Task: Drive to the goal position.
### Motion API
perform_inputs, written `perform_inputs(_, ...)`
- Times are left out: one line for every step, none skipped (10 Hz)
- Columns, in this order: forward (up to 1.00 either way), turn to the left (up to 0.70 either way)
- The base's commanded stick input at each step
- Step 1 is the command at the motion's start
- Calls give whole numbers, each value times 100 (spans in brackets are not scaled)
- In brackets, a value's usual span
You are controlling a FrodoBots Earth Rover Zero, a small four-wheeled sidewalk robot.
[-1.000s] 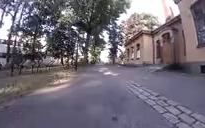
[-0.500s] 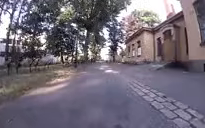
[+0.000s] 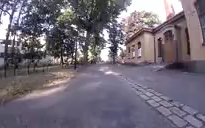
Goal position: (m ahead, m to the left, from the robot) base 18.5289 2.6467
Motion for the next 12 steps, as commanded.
perform_inputs(45, 0)
perform_inputs(45, 0)
perform_inputs(45, 0)
perform_inputs(45, 0)
perform_inputs(45, 0)
perform_inputs(45, 0)
perform_inputs(45, 0)
perform_inputs(45, 0)
perform_inputs(45, 0)
perform_inputs(45, 0)
perform_inputs(45, 0)
perform_inputs(45, 0)
